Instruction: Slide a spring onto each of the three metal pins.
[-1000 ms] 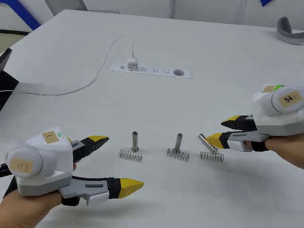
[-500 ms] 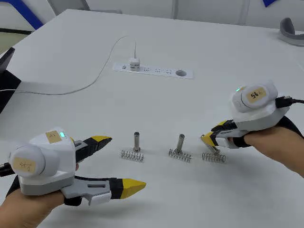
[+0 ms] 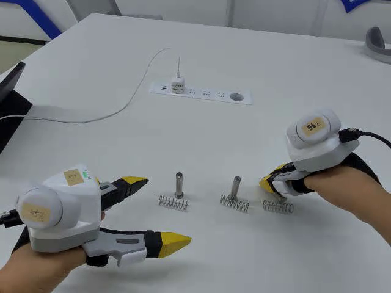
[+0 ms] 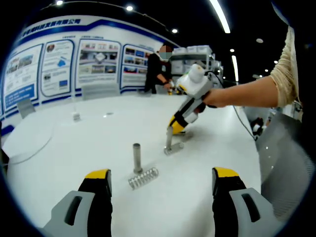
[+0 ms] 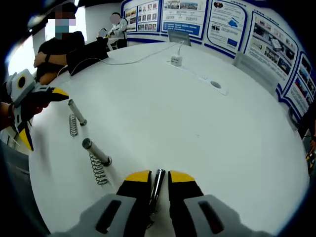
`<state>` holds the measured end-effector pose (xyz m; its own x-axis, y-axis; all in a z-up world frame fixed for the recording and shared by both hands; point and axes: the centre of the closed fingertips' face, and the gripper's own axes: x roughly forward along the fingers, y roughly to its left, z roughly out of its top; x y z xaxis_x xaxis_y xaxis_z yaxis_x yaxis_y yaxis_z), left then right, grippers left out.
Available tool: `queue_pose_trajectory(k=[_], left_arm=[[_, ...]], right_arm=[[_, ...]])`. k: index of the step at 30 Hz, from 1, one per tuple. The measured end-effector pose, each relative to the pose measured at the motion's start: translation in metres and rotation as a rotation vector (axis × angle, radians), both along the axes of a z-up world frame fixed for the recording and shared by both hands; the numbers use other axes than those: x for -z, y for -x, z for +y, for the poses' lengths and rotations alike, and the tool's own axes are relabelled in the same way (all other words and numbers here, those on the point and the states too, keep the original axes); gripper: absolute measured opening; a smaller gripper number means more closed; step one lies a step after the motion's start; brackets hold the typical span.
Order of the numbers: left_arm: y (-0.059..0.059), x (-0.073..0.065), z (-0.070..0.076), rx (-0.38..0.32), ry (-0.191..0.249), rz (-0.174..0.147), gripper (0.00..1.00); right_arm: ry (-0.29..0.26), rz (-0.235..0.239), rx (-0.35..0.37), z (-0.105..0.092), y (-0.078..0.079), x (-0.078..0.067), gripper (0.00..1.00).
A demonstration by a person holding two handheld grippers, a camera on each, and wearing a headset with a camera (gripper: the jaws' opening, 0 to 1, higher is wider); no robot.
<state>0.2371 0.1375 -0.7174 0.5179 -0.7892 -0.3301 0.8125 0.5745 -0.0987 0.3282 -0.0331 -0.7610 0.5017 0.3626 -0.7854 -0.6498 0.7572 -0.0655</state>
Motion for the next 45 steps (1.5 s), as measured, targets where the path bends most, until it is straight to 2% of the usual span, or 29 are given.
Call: queue_pose_trajectory(k=[23, 33, 42, 45], left_arm=[[-0.0001, -0.0014, 0.0027, -0.006, -0.002, -0.004, 0.83], [-0.0020, -0.0034, 0.0019, -0.007, 0.007, -0.008, 0.82], [-0.0003, -0.0060, 0.0023, -0.011, 0.006, -0.008, 0.81], [0.0002, -0.0081, 0.0023, -0.011, 0.006, -0.012, 0.81]], right_arm=[[-0.025, 0.079, 0.051, -0.0010, -0.0030, 0.0086, 0.11], [0.011, 0.117, 0.055, 0.0007, -0.0020, 0.0082, 0.10], [-0.008, 0.087, 0.067, -0.0005, 0.0005, 0.0066, 0.09], [-0.016, 0.075, 0.062, 0.0003, 0.0029, 0.0011, 0.09]])
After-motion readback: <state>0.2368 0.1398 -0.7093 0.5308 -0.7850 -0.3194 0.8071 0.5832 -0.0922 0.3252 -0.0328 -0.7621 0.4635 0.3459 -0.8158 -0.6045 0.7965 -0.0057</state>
